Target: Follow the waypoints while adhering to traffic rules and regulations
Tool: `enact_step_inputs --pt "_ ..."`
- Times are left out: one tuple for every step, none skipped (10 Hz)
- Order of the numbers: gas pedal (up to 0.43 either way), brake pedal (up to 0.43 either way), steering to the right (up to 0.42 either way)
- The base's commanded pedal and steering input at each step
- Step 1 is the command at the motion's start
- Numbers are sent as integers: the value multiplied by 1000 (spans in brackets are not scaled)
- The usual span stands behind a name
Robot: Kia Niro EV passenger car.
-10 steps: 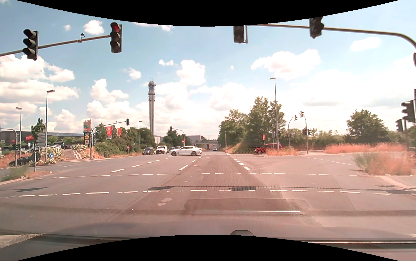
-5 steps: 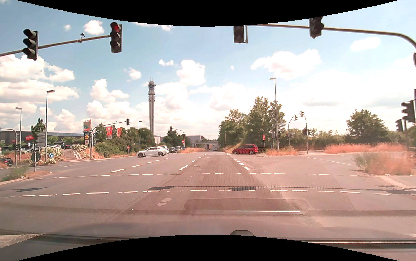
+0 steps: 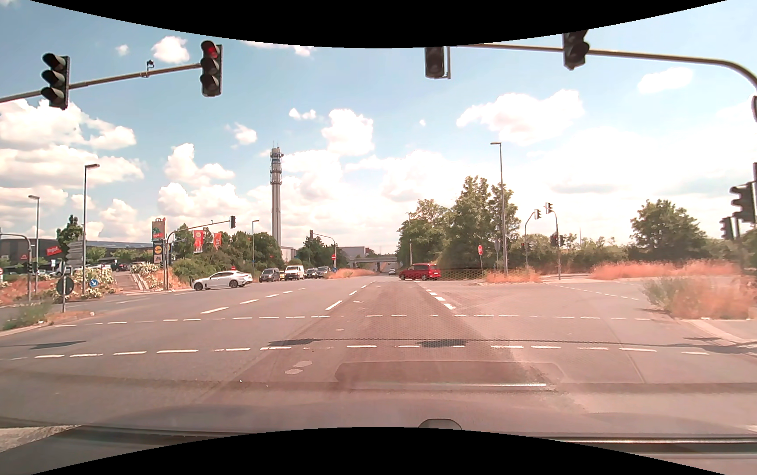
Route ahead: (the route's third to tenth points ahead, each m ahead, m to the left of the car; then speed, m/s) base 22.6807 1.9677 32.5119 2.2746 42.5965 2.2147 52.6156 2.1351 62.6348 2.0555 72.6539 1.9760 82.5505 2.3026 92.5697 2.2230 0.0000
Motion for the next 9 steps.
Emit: enact_step_inputs --pt "0 177 -3" --pt "0 177 -3" --pt "0 177 -3" --pt "0 177 -2" --pt "0 177 -3" --pt "0 177 -2" --pt "0 177 -3" --pt "0 177 -2" --pt "0 177 -2"
